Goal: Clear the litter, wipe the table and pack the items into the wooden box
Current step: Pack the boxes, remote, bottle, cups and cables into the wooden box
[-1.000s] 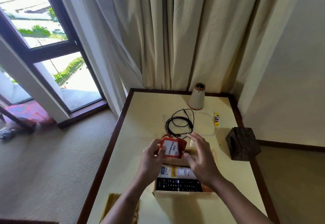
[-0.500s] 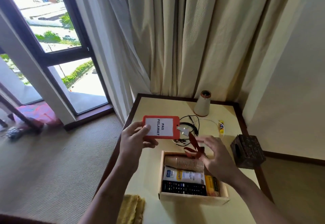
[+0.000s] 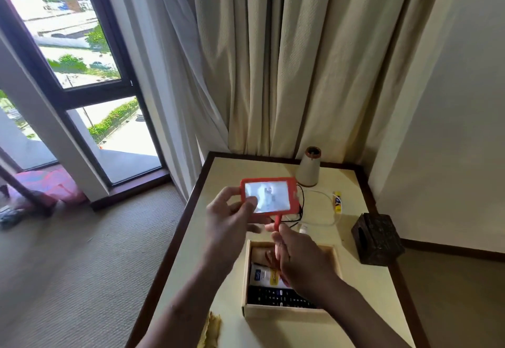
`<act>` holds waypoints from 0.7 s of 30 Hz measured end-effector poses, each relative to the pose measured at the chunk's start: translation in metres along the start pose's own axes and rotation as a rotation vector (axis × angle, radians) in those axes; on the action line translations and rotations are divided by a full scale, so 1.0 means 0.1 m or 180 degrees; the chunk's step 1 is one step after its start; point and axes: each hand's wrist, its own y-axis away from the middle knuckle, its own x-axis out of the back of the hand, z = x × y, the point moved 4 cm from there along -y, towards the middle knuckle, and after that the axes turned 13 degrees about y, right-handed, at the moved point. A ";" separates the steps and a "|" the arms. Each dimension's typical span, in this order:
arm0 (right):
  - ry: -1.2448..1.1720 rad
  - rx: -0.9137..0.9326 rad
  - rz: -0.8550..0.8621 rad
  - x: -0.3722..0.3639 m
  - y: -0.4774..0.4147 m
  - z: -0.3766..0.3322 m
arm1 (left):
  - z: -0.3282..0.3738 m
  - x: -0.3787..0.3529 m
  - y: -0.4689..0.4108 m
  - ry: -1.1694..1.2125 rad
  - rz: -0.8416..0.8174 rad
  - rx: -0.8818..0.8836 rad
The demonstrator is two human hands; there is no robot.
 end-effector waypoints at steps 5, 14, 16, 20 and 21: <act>-0.0075 0.0256 -0.0442 0.43 0.01 0.08 | 0.00 0.11 -0.06 -0.1893 -0.0555 -0.0497; -0.1383 0.0209 0.0378 0.84 -0.05 0.16 | 0.04 0.23 -0.05 -0.0782 -0.1407 0.0875; -0.1714 0.0050 0.0529 0.78 -0.02 0.18 | 0.04 0.23 -0.04 -0.0643 -0.1378 0.0976; -0.2398 -0.0333 0.0786 0.66 -0.01 0.22 | 0.01 0.25 -0.03 -0.0125 -0.1236 0.1221; -0.2535 -0.0424 0.0854 0.61 -0.01 0.25 | 0.01 0.23 -0.03 0.0115 -0.1215 0.1287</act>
